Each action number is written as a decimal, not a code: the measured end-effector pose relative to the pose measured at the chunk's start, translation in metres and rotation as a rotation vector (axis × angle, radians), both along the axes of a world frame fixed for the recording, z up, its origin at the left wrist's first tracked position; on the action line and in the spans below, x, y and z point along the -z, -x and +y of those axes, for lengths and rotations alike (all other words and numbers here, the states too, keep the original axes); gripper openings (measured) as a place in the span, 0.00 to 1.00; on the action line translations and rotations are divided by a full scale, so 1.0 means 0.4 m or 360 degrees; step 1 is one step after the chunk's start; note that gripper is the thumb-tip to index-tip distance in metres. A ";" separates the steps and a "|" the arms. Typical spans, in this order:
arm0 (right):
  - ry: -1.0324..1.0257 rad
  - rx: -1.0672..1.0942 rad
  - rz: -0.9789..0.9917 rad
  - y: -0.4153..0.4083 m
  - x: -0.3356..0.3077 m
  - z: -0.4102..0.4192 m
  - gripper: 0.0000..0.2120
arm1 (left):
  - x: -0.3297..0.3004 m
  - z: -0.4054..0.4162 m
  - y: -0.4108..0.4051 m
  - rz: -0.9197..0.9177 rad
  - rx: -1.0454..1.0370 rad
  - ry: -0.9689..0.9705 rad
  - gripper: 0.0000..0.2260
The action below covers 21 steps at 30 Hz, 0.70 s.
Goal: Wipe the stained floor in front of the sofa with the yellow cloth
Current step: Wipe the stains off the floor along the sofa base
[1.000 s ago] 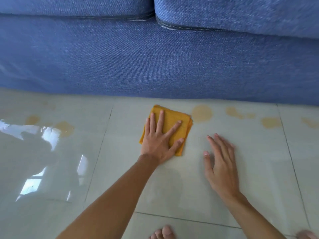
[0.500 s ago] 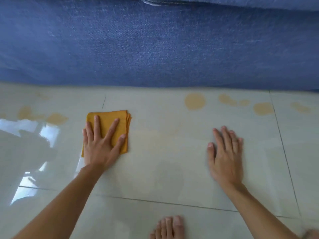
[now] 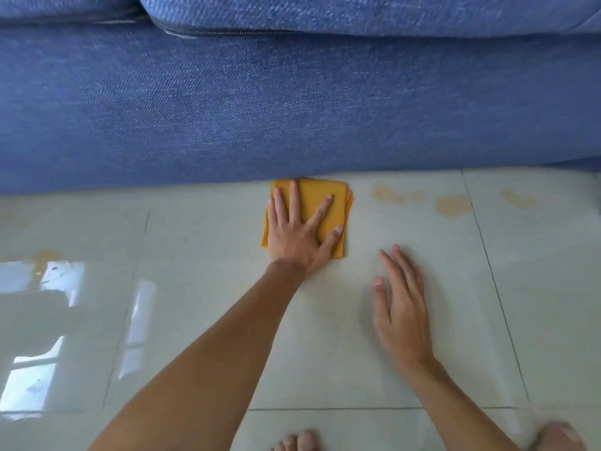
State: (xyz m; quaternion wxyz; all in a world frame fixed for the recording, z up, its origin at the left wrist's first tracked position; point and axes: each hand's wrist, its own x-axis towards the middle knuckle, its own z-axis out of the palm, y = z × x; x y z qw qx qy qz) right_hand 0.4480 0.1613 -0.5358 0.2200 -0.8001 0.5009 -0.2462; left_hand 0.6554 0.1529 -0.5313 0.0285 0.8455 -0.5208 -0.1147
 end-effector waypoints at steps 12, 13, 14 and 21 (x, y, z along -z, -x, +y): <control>0.0206 0.0115 0.0519 0.163 0.028 0.036 0.25 | 0.006 0.487 -0.024 -0.0111 0.0034 0.0018 0.29; 0.0208 0.0129 0.0534 0.161 0.031 0.039 0.25 | 0.006 0.523 -0.058 -0.0118 -0.0125 -0.0020 0.29; 0.0205 0.0138 0.0542 0.159 0.033 0.041 0.25 | 0.004 0.549 -0.092 -0.0116 -0.0282 -0.0060 0.29; 0.0225 0.0159 0.0555 0.157 0.043 0.041 0.25 | 0.006 0.427 -0.244 -0.0108 -0.0798 -0.0083 0.30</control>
